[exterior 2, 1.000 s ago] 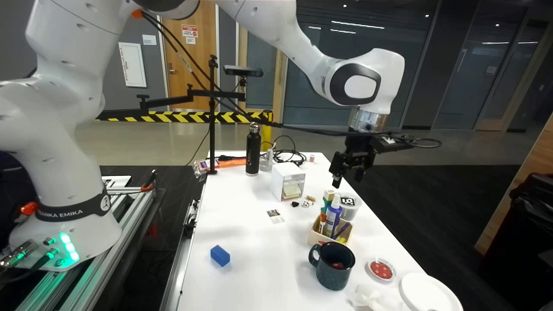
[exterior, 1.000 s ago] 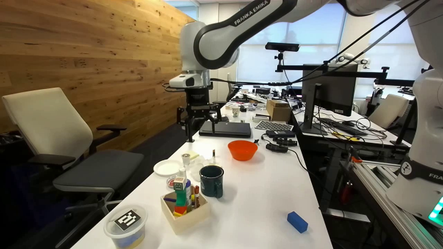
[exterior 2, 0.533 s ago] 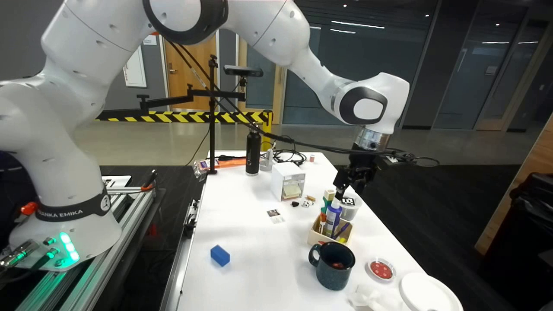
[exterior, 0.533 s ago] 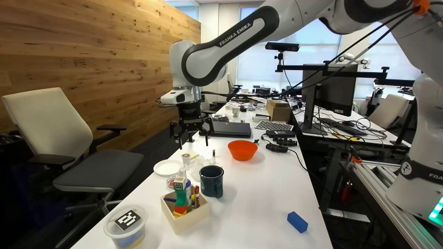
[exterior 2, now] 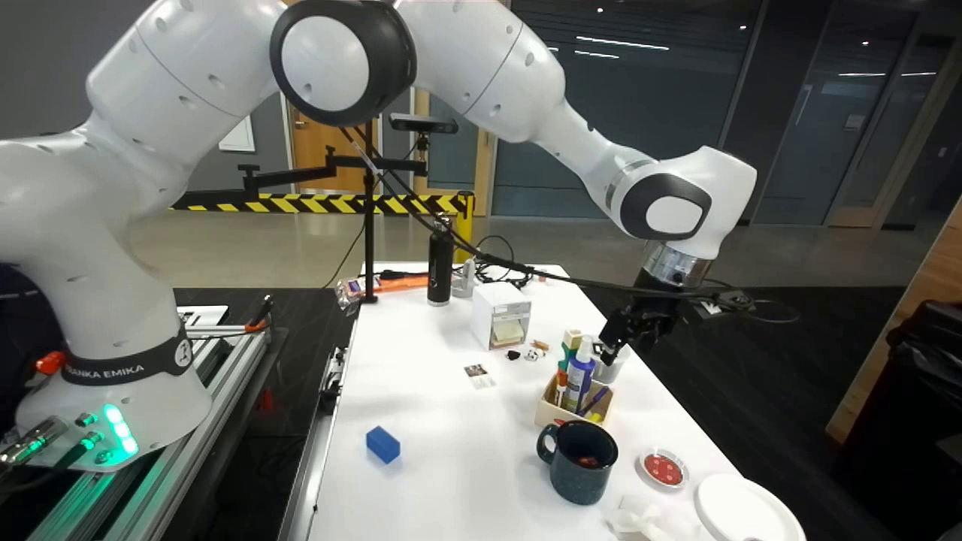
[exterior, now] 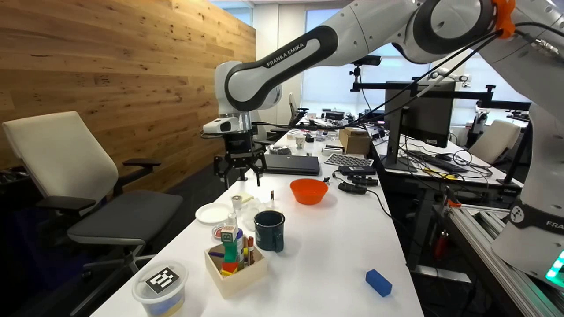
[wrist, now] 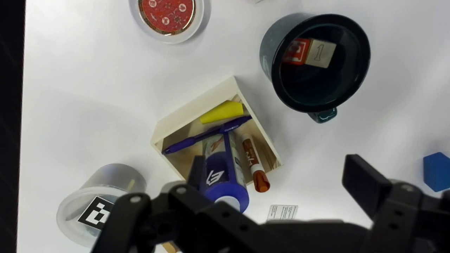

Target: Remove the blue bottle from the box and place it on the right side of the table.

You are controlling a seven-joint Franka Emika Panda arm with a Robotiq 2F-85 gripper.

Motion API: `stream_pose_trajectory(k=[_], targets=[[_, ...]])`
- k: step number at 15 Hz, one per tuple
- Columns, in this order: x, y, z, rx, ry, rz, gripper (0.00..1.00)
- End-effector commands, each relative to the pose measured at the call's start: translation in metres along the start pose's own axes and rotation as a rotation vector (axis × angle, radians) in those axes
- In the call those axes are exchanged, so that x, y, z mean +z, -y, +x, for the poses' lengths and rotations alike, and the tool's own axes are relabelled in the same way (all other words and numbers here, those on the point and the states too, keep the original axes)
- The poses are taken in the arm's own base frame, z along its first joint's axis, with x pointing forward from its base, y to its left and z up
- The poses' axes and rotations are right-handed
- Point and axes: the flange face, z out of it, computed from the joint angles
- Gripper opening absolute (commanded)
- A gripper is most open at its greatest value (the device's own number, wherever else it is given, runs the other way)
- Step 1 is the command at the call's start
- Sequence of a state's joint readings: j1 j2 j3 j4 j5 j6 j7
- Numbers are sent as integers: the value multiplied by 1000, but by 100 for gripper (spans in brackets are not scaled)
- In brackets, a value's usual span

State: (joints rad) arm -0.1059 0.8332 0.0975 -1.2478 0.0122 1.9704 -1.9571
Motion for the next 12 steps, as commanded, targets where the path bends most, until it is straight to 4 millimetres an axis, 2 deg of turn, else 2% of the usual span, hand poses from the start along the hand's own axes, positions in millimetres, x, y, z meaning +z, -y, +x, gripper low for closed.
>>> stream_pose_trajectory(k=[1, 12], targets=[[7, -11, -13, -27, -100, -38, 100], [32, -24, -26, -34, -210, -119, 100]])
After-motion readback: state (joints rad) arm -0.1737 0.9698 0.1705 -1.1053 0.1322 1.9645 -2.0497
